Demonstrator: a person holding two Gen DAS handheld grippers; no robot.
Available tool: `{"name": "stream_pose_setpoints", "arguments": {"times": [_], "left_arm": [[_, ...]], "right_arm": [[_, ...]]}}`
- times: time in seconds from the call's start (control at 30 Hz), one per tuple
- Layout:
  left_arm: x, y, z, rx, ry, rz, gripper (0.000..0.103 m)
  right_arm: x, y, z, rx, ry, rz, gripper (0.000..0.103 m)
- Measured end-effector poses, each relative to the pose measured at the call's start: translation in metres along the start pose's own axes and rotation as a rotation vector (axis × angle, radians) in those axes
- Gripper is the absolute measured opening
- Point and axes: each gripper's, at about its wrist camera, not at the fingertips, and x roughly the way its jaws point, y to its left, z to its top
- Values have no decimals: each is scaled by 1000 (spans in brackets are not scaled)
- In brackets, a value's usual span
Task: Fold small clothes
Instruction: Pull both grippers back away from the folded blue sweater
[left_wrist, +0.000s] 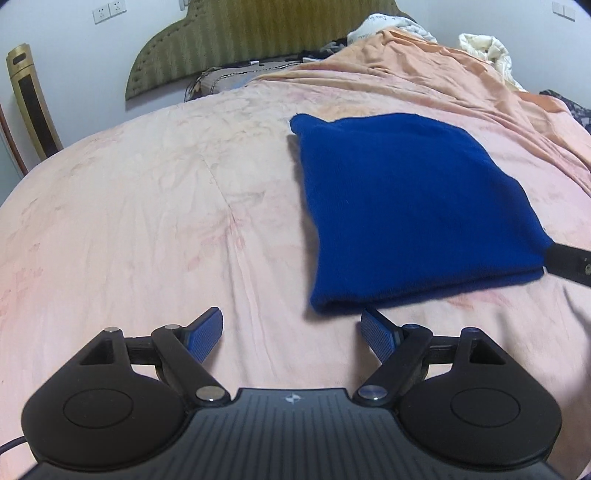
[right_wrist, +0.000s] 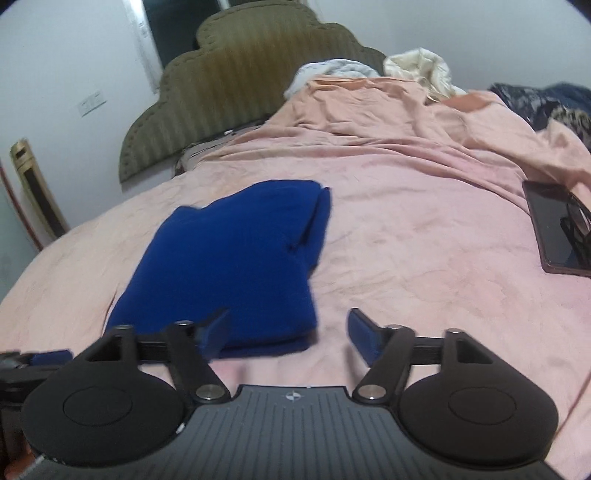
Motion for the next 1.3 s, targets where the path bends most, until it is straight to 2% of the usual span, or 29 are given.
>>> {"name": "stream_pose_setpoints", "arguments": {"times": [0.17,0.37,0.5,0.83,1.3], "left_arm": [[-3,-4,-8,14,10,-11,83],[-3,-5,-14,8,14,-21,85],[-2,-2,-16,-5,10,-11,93],[0,-1,-20,-17,-6,-5,97],[0,4,-24,-76,-8,-23,97]], "right_arm": [[-12,20,-13,-59,21,4,94],[-8,37,-23,-144,49,-51,99],[-3,41,-27,-165,58,-75,100],[6,43,-34,-206,57,-136,102],[8,36,-37,-180,70,-131,102]]}}
